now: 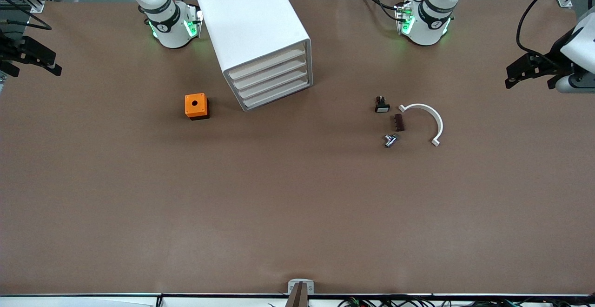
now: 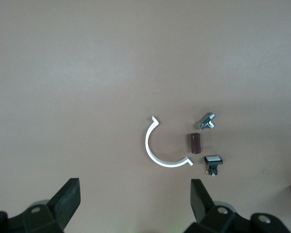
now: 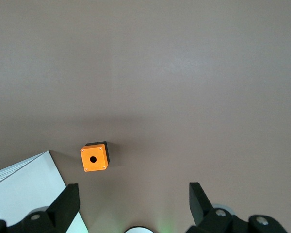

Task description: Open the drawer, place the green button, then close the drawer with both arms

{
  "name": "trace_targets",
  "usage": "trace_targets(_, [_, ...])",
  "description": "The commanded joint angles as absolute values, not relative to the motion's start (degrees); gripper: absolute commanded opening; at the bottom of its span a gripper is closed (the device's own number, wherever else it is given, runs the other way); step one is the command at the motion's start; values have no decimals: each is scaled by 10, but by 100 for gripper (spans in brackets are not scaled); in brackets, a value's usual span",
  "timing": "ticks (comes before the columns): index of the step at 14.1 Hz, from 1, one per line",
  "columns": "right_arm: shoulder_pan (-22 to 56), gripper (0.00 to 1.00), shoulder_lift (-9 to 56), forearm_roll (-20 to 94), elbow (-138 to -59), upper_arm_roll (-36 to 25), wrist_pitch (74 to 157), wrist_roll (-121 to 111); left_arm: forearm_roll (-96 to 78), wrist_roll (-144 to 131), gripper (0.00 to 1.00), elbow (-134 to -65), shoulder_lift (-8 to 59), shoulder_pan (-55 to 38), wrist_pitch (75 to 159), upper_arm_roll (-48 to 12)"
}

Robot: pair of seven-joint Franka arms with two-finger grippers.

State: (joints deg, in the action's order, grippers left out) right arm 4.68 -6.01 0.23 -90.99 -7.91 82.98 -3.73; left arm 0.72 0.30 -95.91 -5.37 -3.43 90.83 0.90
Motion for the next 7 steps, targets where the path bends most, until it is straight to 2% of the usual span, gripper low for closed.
trace_targets(1, [42,100,-76,8,-924,-78,832,-49,8,-4,100,-912,-24,-41,906,9])
trace_targets(7, [41,100,-74,8,-923,-79,837,-54,12,-54,100,-910,-14,-51,910,-7])
